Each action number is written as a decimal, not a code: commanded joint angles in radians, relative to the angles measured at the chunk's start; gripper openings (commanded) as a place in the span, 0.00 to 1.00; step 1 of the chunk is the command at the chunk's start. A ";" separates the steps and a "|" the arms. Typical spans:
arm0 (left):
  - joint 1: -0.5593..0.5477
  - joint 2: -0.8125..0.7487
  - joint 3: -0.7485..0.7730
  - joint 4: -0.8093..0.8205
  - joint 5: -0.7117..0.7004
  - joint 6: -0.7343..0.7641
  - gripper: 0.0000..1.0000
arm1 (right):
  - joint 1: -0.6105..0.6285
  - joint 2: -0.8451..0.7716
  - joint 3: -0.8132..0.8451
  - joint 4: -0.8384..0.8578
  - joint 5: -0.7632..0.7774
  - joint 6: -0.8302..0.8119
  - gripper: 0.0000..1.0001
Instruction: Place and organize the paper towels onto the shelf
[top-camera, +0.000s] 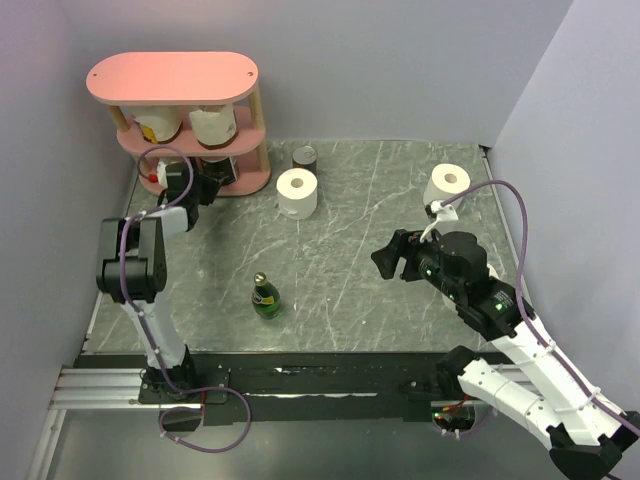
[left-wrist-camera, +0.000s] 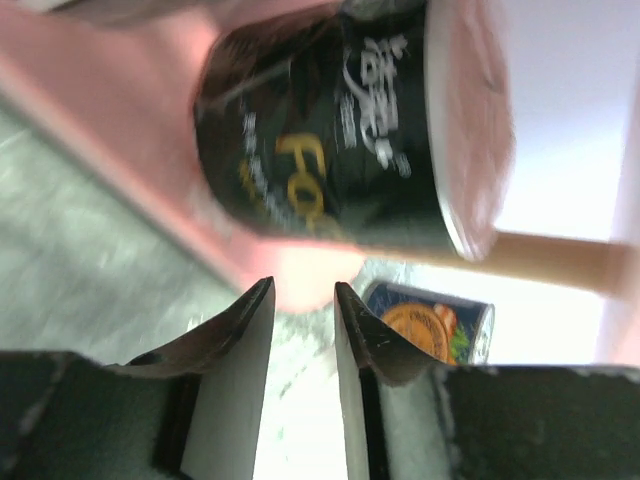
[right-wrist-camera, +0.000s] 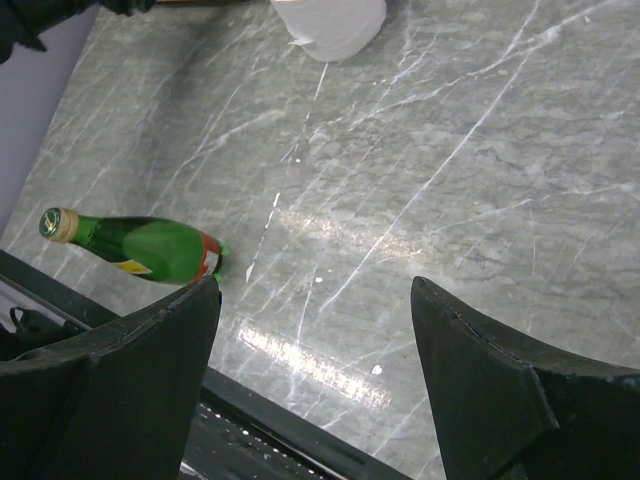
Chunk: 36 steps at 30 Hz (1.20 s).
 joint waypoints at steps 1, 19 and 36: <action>-0.008 -0.202 -0.111 0.006 -0.048 0.019 0.38 | -0.005 0.017 0.060 0.020 0.055 -0.010 0.84; -0.048 -0.766 -0.171 -0.606 0.047 0.395 0.96 | -0.360 0.295 0.115 -0.248 0.385 -0.044 0.84; 0.009 -0.838 -0.139 -0.739 0.130 0.601 0.96 | -0.597 0.395 0.020 -0.170 0.318 -0.028 0.82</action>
